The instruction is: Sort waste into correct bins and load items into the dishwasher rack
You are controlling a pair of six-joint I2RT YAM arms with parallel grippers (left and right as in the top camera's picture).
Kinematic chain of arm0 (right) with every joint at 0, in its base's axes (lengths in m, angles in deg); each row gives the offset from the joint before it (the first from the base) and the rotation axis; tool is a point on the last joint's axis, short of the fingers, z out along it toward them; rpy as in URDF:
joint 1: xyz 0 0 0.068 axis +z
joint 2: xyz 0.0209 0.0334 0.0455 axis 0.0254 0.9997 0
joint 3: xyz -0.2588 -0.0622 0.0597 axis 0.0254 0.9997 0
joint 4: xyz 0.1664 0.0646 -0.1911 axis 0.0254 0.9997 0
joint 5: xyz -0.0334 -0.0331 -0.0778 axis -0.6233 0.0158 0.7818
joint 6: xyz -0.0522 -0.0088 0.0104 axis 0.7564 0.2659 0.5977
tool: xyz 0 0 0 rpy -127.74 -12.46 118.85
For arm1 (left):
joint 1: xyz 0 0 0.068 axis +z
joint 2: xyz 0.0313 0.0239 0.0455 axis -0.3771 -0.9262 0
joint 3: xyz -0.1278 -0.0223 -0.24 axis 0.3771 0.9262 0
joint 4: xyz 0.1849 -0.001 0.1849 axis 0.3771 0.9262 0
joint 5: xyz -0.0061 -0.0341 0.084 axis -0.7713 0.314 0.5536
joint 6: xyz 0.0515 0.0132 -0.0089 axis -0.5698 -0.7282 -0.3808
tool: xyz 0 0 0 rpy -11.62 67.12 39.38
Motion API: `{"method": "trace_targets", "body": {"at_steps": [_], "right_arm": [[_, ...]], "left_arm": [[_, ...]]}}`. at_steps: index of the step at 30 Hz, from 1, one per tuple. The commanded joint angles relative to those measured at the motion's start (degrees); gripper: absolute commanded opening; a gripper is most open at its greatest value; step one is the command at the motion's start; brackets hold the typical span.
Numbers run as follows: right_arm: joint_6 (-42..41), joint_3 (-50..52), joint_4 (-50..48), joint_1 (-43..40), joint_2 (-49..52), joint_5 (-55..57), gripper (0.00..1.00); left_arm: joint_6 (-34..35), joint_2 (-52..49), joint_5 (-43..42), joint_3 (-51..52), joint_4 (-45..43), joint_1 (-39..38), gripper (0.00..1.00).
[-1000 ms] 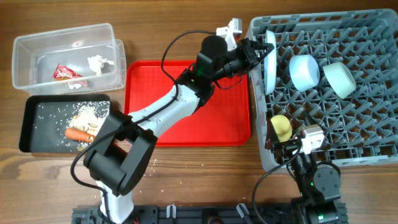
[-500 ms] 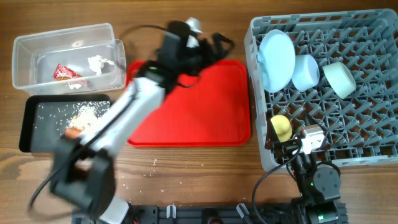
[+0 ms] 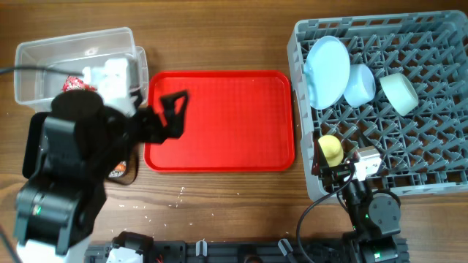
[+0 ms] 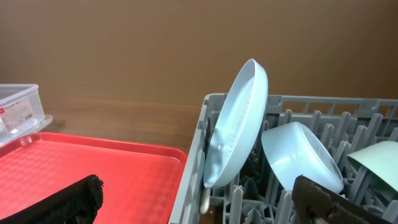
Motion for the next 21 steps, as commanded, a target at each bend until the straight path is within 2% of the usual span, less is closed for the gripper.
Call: {"method": "trace_targets", "body": {"at_steps": [1,3,7,11,16,19,21], "right_arm": [[-0.74,0.07,-0.31,-0.22,-0.35,0.74,1.0],[-0.74,0.07,-0.33,-0.22,-0.35,0.74,1.0],[-0.74,0.07,-0.33,-0.22,-0.35,0.74,1.0],[-0.74,0.07,-0.33,-0.22,-0.35,0.74,1.0],[-0.74,0.07,-0.33,-0.22,-0.35,0.74,1.0],[-0.74,0.07,-0.33,-0.22,-0.35,0.74,1.0],[-0.74,0.07,-0.33,-0.22,-0.35,0.74,1.0]], "left_arm": [[-6.03,3.61,8.44,0.13,6.67,3.17,1.0],[-11.26,6.93,8.48,2.43,7.85,3.23,1.0],[-17.64,18.03,8.0,15.39,-2.69,4.55,1.0],[-17.86,32.48,4.57,33.99,-16.13,7.98,1.0],[-17.81,48.3,0.31,52.72,-27.74,9.99,1.0],[-17.81,53.72,-0.2,59.52,-31.76,9.99,1.0],[-17.79,53.77,-0.22,63.19,-34.71,9.99,1.0]]}}
